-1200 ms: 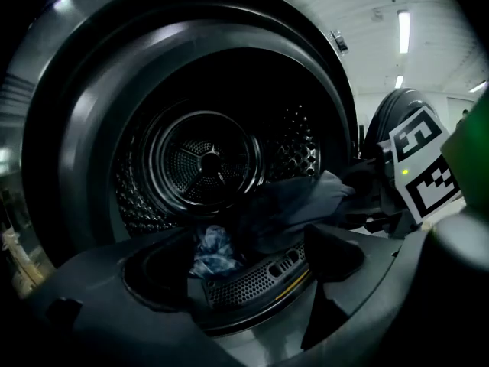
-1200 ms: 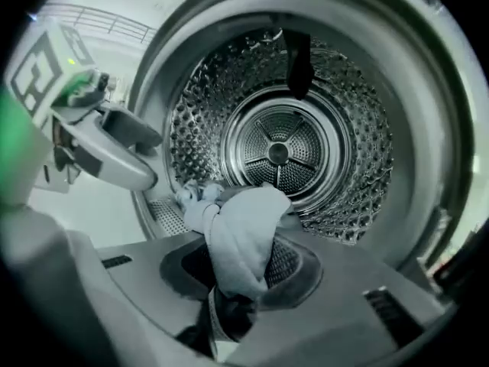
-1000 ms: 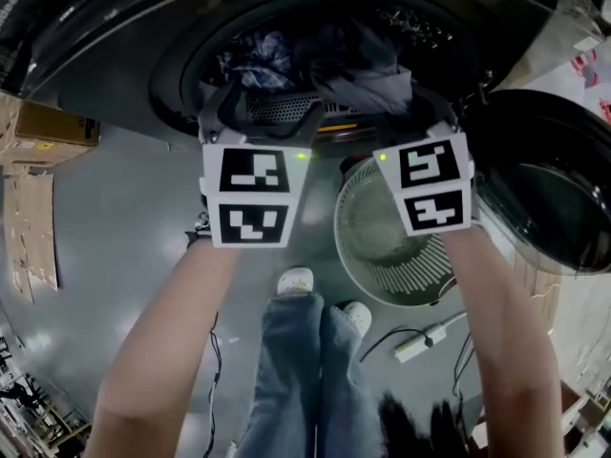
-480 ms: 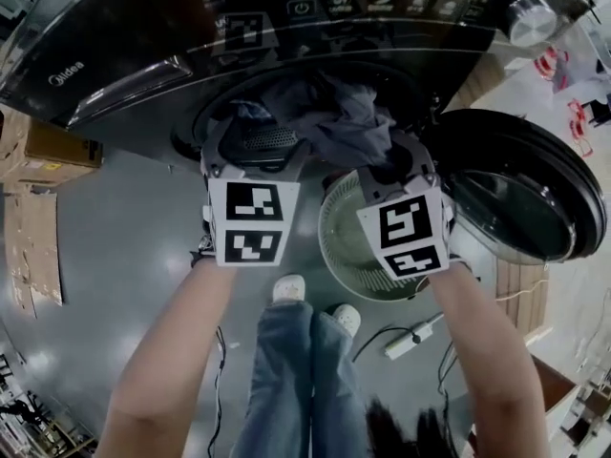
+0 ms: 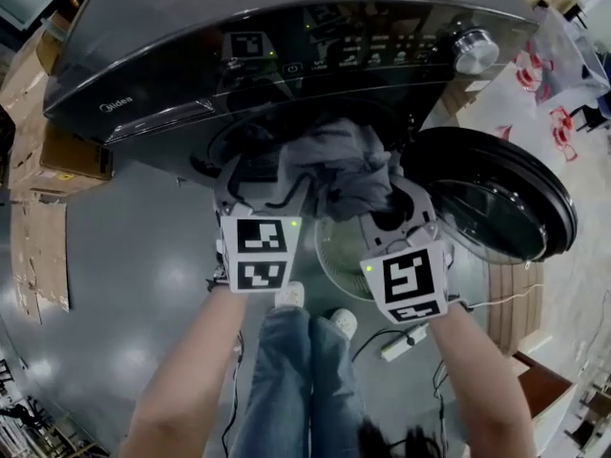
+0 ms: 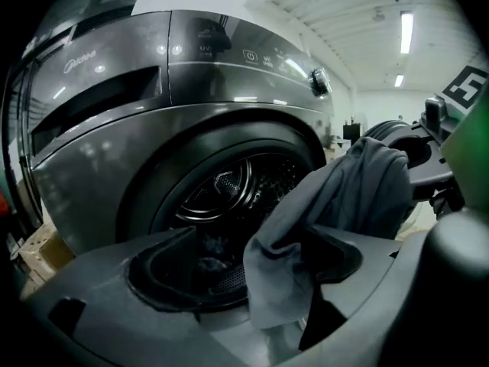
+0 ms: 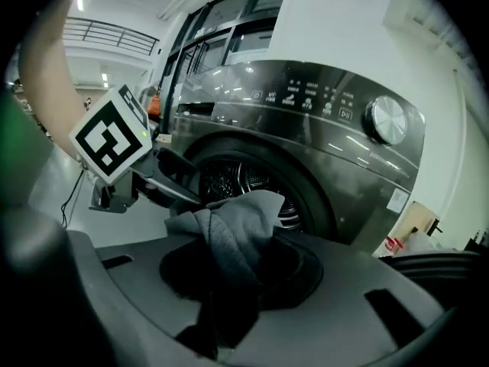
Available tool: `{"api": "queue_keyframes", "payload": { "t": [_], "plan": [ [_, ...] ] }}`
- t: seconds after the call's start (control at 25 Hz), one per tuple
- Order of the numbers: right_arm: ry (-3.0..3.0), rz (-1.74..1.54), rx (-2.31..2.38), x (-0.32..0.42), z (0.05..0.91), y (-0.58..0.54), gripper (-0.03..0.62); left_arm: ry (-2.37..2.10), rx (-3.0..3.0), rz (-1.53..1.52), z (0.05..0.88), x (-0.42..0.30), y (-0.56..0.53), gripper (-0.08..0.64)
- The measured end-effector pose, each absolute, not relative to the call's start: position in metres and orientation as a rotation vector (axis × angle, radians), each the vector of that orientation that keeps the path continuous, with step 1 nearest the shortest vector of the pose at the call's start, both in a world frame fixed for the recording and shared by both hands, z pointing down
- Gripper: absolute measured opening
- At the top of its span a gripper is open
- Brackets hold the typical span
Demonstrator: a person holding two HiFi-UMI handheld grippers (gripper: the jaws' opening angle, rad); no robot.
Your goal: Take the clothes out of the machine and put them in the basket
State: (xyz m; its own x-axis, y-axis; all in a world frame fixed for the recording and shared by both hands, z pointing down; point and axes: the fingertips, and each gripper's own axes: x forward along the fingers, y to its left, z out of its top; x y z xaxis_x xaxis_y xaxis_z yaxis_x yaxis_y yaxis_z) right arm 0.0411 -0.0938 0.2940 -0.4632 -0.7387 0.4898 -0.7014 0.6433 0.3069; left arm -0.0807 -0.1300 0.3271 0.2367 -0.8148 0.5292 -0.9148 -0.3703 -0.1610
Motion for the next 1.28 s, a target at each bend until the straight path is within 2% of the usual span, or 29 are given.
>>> {"api": "queue_keyframes", "payload": {
  "t": [0.44,0.72,1.08,1.28],
  "plan": [
    [-2.278,-0.080,1.143,0.071,0.235,-0.009,0.105,-1.580,2.340,0.751,0.300,-0.060,-0.090,0.425],
    [-2.285,0.018,1.323,0.100,0.206,0.025,0.106,-1.550,2.313,0.727,0.295,-0.054,-0.071,0.423],
    [-2.196,0.068,1.448,0.142,0.200,0.030,0.106,-1.540,2.296,0.737,0.307,-0.046,-0.072,0.419],
    [-2.093,0.188,1.422,0.166,0.237,0.035,0.106,-1.509,2.317,0.747,0.313,-0.032,-0.071,0.417]
  ]
}}
